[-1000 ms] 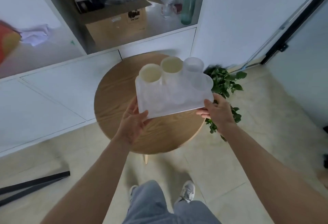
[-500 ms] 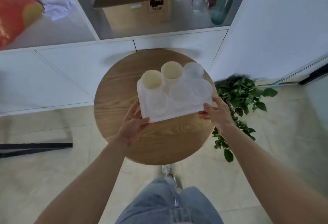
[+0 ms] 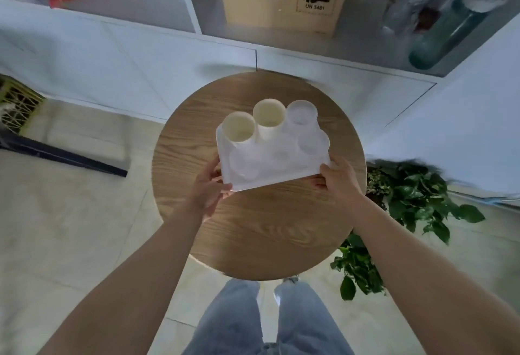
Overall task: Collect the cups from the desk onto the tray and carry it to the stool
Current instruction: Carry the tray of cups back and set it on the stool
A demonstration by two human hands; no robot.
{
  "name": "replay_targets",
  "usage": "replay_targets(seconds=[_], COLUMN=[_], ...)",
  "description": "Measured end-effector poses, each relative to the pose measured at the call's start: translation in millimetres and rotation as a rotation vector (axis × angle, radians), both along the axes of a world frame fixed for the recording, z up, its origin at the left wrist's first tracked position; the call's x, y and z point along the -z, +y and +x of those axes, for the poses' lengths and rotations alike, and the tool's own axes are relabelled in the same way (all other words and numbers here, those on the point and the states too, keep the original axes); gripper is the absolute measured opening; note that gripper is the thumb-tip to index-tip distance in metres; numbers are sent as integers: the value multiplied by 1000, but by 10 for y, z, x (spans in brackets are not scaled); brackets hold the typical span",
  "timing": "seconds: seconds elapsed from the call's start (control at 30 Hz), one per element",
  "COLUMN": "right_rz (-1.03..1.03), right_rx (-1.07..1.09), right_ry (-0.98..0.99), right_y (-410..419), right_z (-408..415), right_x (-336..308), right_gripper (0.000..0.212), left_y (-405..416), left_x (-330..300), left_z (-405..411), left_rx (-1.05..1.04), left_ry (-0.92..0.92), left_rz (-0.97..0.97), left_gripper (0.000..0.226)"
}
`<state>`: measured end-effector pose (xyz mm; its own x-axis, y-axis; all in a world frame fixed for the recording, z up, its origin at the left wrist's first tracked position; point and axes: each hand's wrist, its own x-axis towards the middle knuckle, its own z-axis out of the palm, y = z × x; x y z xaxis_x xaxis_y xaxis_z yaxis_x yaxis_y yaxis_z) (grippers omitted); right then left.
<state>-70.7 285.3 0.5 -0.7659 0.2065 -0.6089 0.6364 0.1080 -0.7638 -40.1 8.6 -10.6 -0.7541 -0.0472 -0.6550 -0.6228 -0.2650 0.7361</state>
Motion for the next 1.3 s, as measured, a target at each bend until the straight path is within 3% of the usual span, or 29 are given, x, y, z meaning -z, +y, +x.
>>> replay_targets(seconds=[0.3, 1.07, 1.3], right_rz=[65, 90, 136], right_rx=[-221, -173, -164], right_ry=[-20, -75, -69], right_y=[-140, -310, -286], right_z=[-459, -723, -721], right_x=[300, 782, 804], right_gripper=[30, 25, 19], left_y=[-28, -167, -81], left_x=[289, 616, 587], left_z=[-134, -415, -410], left_rx=[-117, -80, -180], left_ry=[-50, -26, -27], left_rz=[-109, -173, -200], left_gripper=[81, 68, 62])
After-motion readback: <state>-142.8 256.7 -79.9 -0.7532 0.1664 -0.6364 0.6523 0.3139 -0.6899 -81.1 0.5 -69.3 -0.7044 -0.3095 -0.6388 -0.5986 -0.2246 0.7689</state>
